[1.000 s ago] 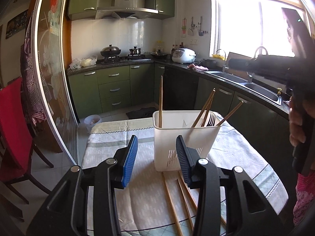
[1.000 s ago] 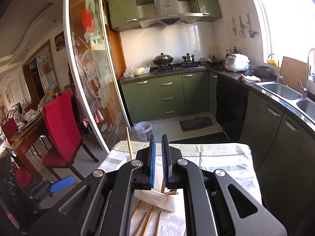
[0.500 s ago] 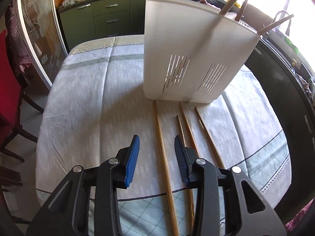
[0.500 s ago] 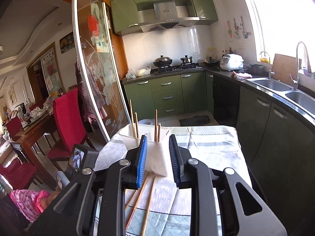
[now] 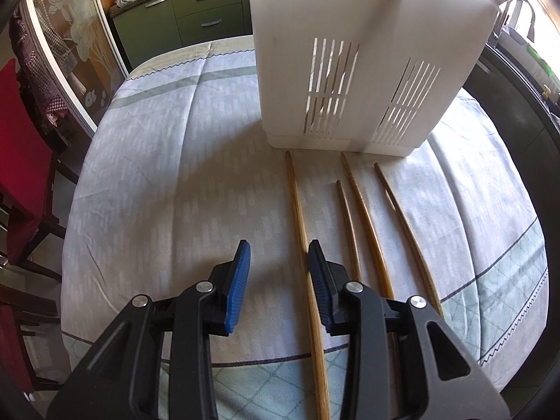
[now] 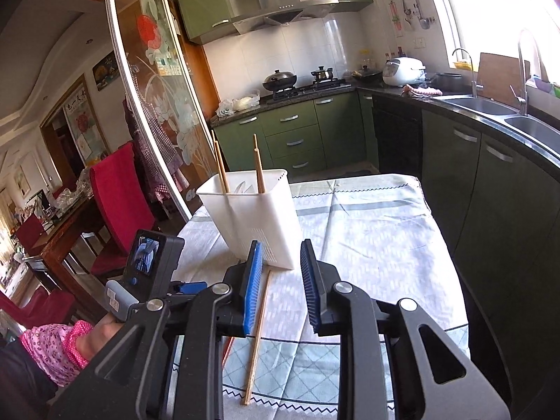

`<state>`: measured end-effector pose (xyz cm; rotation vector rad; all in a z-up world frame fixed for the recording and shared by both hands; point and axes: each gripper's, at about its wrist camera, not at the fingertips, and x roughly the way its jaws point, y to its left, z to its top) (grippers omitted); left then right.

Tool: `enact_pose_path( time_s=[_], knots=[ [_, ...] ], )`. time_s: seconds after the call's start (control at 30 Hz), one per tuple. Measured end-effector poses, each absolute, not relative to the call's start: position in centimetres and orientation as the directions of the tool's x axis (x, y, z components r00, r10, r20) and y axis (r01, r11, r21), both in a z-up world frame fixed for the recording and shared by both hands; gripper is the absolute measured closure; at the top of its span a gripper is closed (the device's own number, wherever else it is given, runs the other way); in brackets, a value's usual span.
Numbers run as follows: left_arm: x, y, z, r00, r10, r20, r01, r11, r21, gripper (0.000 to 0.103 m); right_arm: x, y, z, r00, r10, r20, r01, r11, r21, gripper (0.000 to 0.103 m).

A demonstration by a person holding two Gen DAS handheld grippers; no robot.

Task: Organize utensils
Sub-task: 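Move both open grippers back to the chopsticks on the cloth, then grasp a chopstick with the left gripper while the right gripper grasps another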

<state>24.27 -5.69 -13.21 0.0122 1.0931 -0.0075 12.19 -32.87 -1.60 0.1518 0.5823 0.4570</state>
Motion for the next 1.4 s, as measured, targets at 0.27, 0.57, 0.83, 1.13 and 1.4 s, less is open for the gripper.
enact_pose_path(
  time_s=[0.27, 0.57, 0.83, 1.13, 1.4],
  knots=[
    [24.1, -6.4, -13.6, 0.443, -0.009, -0.897, 0.017, 1.000, -0.001, 0.090, 12.4, -32.8, -2.0, 0.728, 0.463, -0.505, -0.371, 0.886, 0.277, 0.080],
    [23.2, -5.0, -12.9, 0.484, -0.027, -0.875, -0.021, 0.999, -0.042, 0.081, 12.9, -33.0, -2.1, 0.729, 0.464, -0.503, -0.362, 0.885, 0.291, 0.074],
    [23.6, -5.2, -13.6, 0.472, -0.029, -0.881, -0.022, 0.999, -0.045, 0.075, 13.0, -33.1, -2.4, 0.723, 0.469, -0.507, -0.363, 0.883, 0.297, 0.074],
    [23.6, -5.9, -13.5, 0.460, -0.015, -0.888, -0.012, 1.000, -0.023, 0.097, 13.2, -33.5, -2.7, 0.721, 0.473, -0.506, -0.360, 0.880, 0.310, 0.074],
    [21.2, -5.5, -10.0, 0.605, -0.043, -0.795, 0.026, 0.999, -0.034, 0.097, 13.6, -33.6, -3.1, 0.713, 0.471, -0.519, -0.358, 0.882, 0.307, 0.074]
  ],
)
